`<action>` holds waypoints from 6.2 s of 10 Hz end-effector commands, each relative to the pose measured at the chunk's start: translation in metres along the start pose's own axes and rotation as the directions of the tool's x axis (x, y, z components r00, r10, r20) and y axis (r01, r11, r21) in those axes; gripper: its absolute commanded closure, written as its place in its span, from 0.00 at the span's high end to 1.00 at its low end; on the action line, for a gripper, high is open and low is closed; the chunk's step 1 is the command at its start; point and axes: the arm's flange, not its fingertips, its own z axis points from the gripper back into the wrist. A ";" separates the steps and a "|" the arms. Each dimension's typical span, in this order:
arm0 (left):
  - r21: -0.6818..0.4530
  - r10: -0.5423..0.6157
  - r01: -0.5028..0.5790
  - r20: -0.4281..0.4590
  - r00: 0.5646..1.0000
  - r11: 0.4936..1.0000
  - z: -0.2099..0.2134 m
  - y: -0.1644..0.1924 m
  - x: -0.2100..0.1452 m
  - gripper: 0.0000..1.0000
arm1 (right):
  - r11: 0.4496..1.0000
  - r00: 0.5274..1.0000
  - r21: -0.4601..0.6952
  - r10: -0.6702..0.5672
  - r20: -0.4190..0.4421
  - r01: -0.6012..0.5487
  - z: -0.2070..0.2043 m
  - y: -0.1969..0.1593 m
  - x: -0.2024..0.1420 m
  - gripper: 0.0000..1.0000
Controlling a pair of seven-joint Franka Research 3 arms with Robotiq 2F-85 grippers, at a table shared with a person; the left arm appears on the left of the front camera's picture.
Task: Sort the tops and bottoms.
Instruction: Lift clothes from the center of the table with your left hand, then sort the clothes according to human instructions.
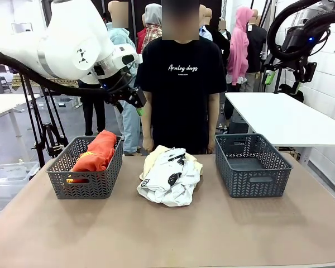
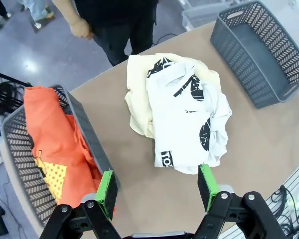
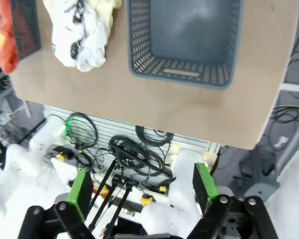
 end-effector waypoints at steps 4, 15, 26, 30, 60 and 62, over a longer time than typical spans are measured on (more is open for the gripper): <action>-0.060 -0.027 0.013 -0.240 0.971 0.998 -0.181 -0.007 0.064 0.85 | 1.000 1.000 -0.001 -0.014 0.010 0.014 0.004 0.002 0.002 1.00; 0.012 -0.060 0.070 -0.380 0.923 0.997 -0.269 -0.092 0.061 0.85 | 1.000 1.000 -0.001 -0.014 0.010 0.014 0.004 0.002 0.002 1.00; 0.016 -0.066 0.080 -0.412 0.909 0.997 -0.287 -0.097 0.061 0.12 | 1.000 1.000 -0.001 -0.014 0.010 0.014 0.004 0.002 0.002 1.00; 0.030 -0.037 0.055 -0.431 0.902 0.998 -0.284 -0.092 0.060 0.00 | 1.000 1.000 -0.001 -0.014 0.010 0.014 0.004 0.002 0.002 1.00; -0.050 -0.142 0.135 -0.212 0.967 0.990 0.009 -0.115 0.148 0.00 | 1.000 1.000 -0.001 -0.014 0.010 0.014 0.004 0.002 0.002 1.00; -0.050 -0.142 0.135 -0.212 0.967 0.990 0.009 -0.115 0.148 0.00 | 1.000 1.000 -0.001 -0.014 0.010 0.014 0.004 0.002 0.002 1.00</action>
